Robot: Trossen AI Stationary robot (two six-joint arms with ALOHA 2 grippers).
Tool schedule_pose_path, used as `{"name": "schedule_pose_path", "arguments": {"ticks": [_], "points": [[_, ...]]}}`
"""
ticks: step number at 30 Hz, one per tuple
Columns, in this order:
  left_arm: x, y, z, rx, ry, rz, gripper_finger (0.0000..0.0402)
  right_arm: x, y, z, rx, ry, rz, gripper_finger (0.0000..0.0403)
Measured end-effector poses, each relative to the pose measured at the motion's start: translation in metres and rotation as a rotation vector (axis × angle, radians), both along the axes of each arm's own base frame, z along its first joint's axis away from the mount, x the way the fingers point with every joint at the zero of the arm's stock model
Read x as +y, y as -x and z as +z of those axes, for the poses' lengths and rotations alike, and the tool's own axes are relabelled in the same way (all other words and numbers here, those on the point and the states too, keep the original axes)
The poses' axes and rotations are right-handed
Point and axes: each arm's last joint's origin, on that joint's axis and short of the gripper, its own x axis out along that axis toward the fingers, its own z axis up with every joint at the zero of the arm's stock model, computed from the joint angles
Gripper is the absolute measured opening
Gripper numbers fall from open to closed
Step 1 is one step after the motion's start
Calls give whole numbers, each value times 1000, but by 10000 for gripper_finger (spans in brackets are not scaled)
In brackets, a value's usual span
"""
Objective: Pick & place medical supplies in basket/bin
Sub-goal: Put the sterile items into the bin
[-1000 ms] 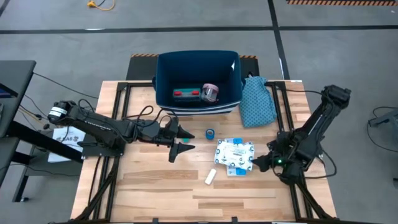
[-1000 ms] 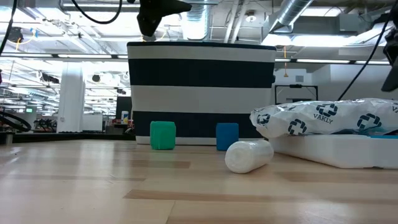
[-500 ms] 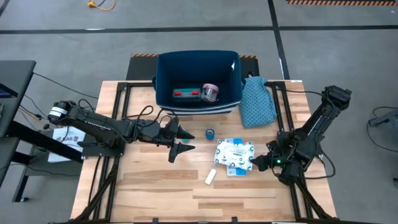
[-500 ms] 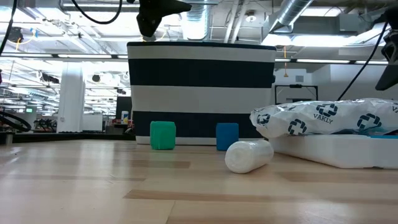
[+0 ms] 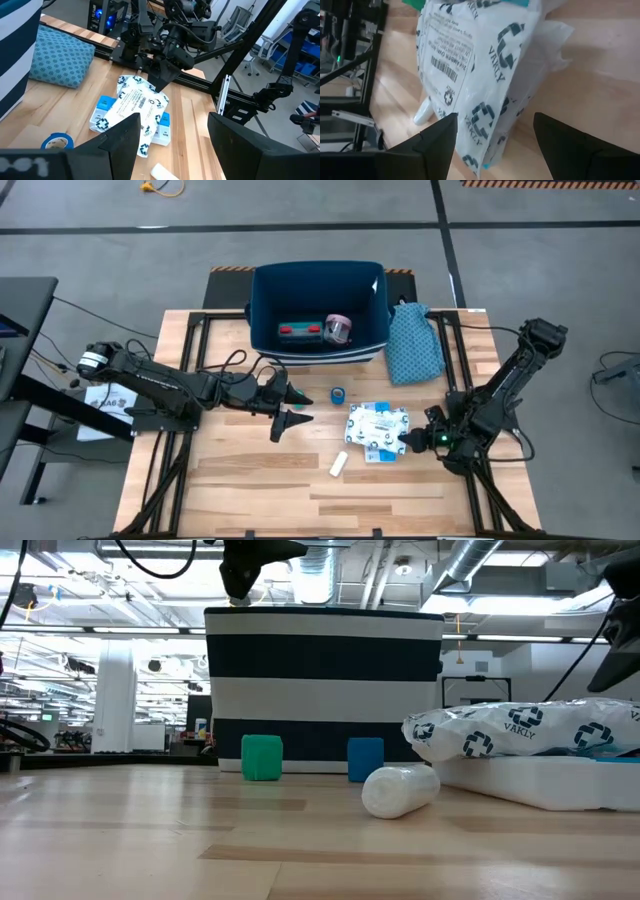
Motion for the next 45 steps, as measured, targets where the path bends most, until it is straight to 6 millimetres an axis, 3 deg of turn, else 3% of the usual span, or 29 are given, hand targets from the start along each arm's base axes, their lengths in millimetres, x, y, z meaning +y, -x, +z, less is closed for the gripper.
{"name": "schedule_pose_path", "arguments": {"ticks": [15, 27, 30, 37, 41, 45], "points": [[0, 0, -1, 8, -2, 1, 222, 2, -18, -9, 8, 8, -15, 256], [4, 0, -14, 124, -5, 19, 222, 1, -20, -9, 4, 7, -21, 256], [9, -9, -29, 193, 25, 17, 222, 1, -20, -9, 4, 7, -21, 256], [12, -50, -79, 329, 94, -84, 222, 2, -21, -9, 1, 3, -21, 256], [12, -75, -93, 366, 92, -164, 222, 2, -21, -9, 0, -1, -20, 256], [14, -94, -93, 388, 44, -227, 222, 2, -21, -9, -5, -6, -20, 256]]}}
